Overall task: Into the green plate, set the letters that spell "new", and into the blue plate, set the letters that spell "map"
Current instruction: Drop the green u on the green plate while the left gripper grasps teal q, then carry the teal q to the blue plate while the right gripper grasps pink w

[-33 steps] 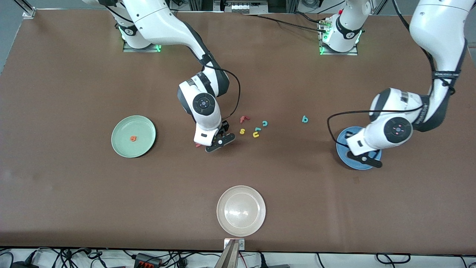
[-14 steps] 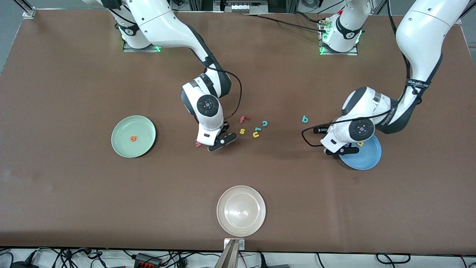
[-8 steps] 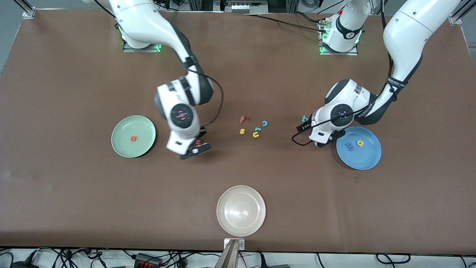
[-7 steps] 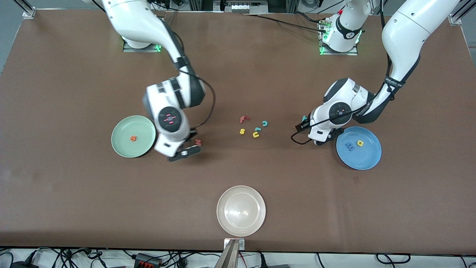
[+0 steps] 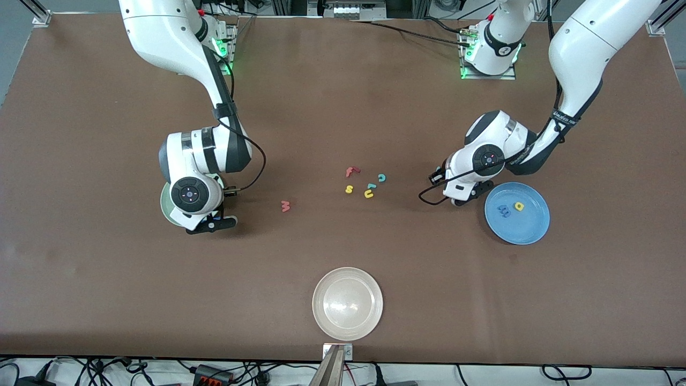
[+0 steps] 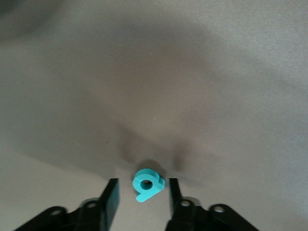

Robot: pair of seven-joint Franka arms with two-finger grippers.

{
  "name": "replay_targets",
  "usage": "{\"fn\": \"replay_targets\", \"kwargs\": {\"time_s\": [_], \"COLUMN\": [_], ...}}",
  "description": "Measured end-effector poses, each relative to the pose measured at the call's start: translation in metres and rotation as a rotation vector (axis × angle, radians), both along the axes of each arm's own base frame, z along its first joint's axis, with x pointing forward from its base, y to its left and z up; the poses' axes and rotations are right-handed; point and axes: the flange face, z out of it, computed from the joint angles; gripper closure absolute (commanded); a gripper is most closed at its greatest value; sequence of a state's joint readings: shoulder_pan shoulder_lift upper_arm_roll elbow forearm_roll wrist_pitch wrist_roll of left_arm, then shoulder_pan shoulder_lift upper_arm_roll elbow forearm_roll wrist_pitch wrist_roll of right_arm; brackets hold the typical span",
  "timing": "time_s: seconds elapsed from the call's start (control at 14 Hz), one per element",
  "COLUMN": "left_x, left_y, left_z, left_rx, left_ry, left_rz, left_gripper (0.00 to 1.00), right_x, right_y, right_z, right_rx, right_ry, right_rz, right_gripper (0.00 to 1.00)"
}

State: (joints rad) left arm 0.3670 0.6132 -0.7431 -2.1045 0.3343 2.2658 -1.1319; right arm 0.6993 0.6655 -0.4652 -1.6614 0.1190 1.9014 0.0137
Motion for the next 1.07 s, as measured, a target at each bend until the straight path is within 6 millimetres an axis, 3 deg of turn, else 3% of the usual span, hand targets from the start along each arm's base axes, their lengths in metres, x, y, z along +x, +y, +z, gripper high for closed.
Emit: {"fn": "replay_targets", "kwargs": {"time_s": [0.28,0.43,0.64,0.71,0.78,0.85,1.07], "left_x": [-0.001,-0.001,-0.001,-0.002,-0.002,-0.002,-0.002], "left_y": [-0.002,-0.002,-0.001,-0.001,-0.001,-0.001,-0.001], "left_z": [-0.004,-0.006,-0.007,-0.008,-0.008,-0.008,-0.008], "left_rx": [-0.018,-0.022,-0.016,-0.014,-0.014,-0.014,-0.015], "left_ry": [-0.011,-0.013,-0.017,-0.016,-0.015,-0.015,-0.015], "left_rz": [0.004,0.003,-0.008,-0.011,-0.011,-0.012,-0.013], "left_gripper": [0.57,0.57,0.57,0.57,0.57,0.57,0.72], "right_x": [0.007,0.003,-0.005,-0.006,-0.006,-0.006,-0.003], "right_y": [-0.048,-0.057,-0.056,-0.053,-0.051,-0.051,-0.048], "right_z": [-0.008,-0.020,-0.036,-0.037,-0.037,-0.037,-0.032], "right_rx": [0.013,0.014,0.015,0.015,0.016,0.016,0.021], "right_ry": [0.016,0.000,-0.007,-0.005,-0.005,-0.006,-0.020], "right_rz": [-0.019,-0.021,-0.010,-0.007,-0.005,-0.003,0.000], "right_gripper": [0.88,0.87,0.78,0.49,0.00,0.00,0.00]}}
